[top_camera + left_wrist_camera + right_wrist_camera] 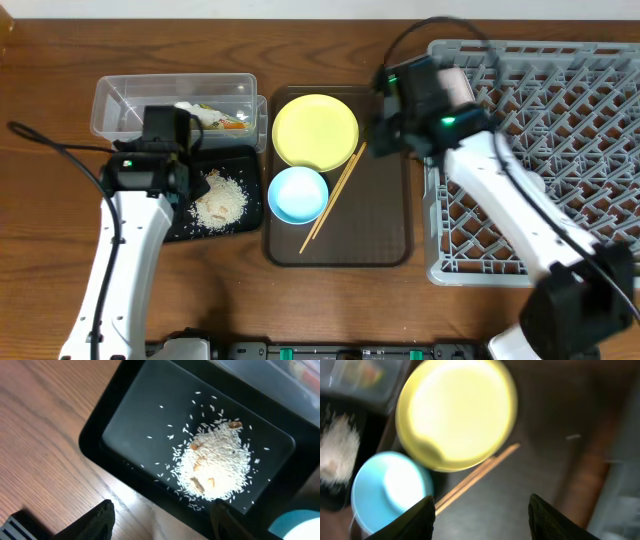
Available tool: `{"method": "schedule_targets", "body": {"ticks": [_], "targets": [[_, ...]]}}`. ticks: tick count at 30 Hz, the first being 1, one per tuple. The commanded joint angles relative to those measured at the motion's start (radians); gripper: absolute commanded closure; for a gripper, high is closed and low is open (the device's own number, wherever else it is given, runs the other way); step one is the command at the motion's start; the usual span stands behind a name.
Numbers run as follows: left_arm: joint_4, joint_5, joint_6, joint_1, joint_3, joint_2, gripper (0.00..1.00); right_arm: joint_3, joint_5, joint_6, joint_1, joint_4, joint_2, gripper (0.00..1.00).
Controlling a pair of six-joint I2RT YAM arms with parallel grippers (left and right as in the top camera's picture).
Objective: Sort waste into correct bins and load items into the dishwasher rack
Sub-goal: 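Reach the right gripper to the light-blue bowl and grasp its rim, then carry the blue bowl into the dish rack with the right gripper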
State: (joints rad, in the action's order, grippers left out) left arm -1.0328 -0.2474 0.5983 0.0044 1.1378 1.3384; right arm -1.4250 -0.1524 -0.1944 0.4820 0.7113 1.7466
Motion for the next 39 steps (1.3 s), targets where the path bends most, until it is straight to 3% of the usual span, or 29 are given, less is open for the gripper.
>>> {"method": "schedule_targets", "body": {"ticks": [1, 12, 20, 27, 36, 39], "targets": [[-0.006, -0.022, -0.01, 0.006, -0.01, -0.02, 0.36, -0.001, -0.063, -0.011, 0.078, 0.003, 0.069, 0.43], [-0.006, -0.004, -0.01, 0.006, -0.01, -0.02, 0.36, -0.001, -0.016, -0.187, 0.22, -0.005, 0.264, 0.55], [-0.006, 0.0, -0.01, 0.006, -0.01, -0.02, 0.36, -0.004, 0.064, -0.22, 0.216, -0.018, 0.283, 0.99], [-0.003, 0.004, -0.01, 0.006, -0.01, -0.02, 0.36, -0.009, 0.188, -0.212, 0.131, -0.002, 0.179, 0.99], [0.001, 0.004, -0.01, 0.006, -0.01, -0.02, 0.36, -0.01, 0.266, -0.09, -0.068, 0.007, -0.092, 0.99], [0.003, 0.004, -0.01, 0.006, -0.01, -0.02, 0.36, -0.009, 0.365, 0.029, -0.147, -0.008, -0.154, 0.99]]}}
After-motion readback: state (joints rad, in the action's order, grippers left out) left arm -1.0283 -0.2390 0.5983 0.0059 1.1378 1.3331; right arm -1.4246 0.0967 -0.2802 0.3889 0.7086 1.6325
